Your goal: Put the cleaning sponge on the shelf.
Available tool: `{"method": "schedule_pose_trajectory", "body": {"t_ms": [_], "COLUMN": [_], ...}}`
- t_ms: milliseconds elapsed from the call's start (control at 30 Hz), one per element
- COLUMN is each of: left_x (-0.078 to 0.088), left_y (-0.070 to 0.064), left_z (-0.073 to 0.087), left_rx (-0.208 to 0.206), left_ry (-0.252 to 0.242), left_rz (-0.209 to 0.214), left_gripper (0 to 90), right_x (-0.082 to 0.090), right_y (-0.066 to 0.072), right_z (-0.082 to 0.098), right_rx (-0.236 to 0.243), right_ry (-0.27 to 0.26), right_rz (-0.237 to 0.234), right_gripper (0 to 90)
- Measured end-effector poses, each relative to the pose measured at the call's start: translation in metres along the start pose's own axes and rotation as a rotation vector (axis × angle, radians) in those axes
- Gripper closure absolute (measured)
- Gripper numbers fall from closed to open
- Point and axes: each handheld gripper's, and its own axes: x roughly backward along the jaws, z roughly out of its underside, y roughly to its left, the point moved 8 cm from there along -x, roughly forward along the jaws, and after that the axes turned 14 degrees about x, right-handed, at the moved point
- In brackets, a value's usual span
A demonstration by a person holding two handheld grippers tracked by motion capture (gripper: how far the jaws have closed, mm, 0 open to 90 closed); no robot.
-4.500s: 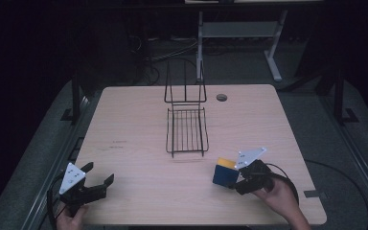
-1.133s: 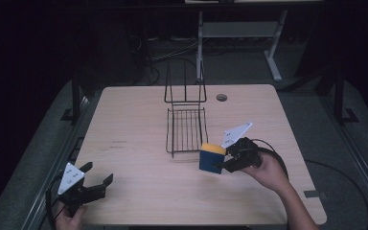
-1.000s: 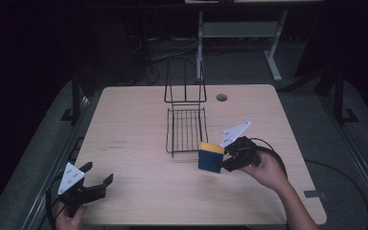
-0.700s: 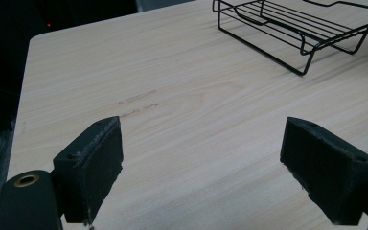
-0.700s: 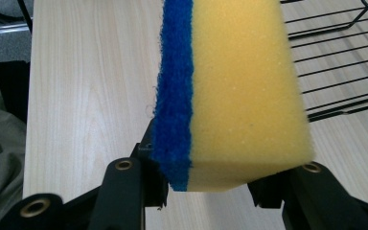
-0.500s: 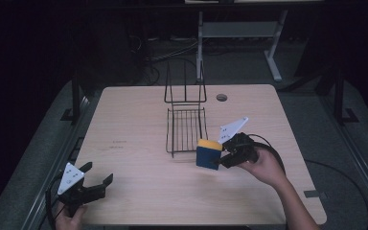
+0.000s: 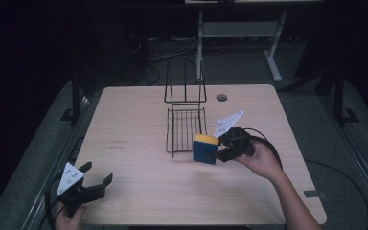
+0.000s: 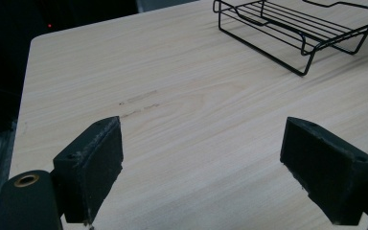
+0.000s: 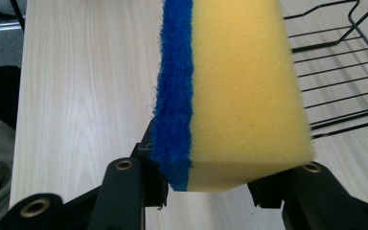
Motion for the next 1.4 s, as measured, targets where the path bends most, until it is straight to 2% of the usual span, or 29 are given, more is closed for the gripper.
{"method": "schedule_pose_trajectory", "body": {"t_ms": [300, 567, 733, 1100, 1200, 1400], "left_x": [0.001, 0.000, 0.000, 0.001, 0.001, 0.001], "left_y": [0.000, 0.000, 0.000, 0.001, 0.001, 0.001], "left_z": [0.000, 0.000, 0.000, -0.001, -0.001, -0.001], "left_rx": [-0.001, 0.001, -0.003, 0.003, 0.004, 0.005], "left_ry": [-0.001, -0.002, 0.000, -0.005, -0.007, -0.007], "left_rz": [0.000, 0.001, 0.001, 0.000, 0.000, 0.001], "left_gripper": [14.1, 14.1, 14.1, 14.1, 14.1, 14.1], "right_x": [0.002, 0.000, -0.003, -0.013, -0.015, -0.017], "right_y": [-0.012, -0.020, -0.030, -0.047, -0.053, -0.063], "right_z": [-0.010, -0.009, -0.012, -0.019, -0.022, -0.026], "right_rx": [0.007, -0.005, -0.021, -0.009, -0.024, -0.020], "right_ry": [0.001, -0.013, -0.020, -0.008, -0.011, -0.028], "right_rz": [0.006, 0.008, 0.004, 0.003, 0.000, 0.001], "right_gripper": [56.2, 56.2, 56.2, 56.2, 56.1, 56.1]}}
